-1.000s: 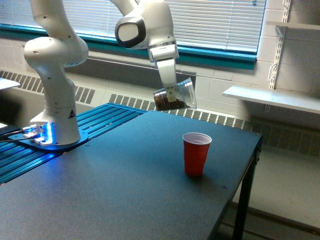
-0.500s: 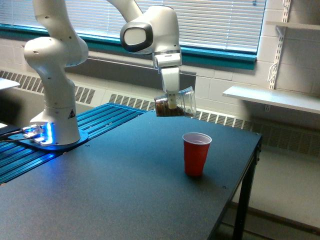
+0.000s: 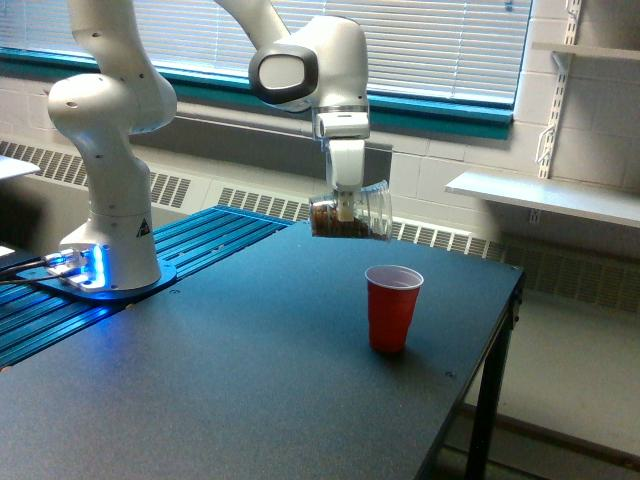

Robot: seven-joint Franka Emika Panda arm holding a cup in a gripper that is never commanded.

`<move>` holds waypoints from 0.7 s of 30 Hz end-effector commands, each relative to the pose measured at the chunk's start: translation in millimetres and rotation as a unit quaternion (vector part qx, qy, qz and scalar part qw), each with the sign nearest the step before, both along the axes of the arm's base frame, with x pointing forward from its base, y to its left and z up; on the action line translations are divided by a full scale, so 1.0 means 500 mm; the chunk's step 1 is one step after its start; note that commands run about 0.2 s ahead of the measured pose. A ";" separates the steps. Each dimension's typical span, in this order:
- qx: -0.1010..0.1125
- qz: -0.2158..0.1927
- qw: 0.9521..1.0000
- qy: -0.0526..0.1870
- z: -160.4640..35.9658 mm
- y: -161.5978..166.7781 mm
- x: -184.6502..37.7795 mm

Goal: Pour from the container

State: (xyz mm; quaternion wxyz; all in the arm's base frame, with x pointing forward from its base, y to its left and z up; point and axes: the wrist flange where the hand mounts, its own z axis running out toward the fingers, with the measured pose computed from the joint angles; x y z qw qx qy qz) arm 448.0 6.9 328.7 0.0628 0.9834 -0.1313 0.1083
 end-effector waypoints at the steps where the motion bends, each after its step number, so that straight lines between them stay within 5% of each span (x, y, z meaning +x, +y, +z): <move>1: -0.007 -0.012 1.000 0.001 0.006 0.013 0.013; 21: -0.040 0.000 0.999 0.033 -0.006 0.039 0.034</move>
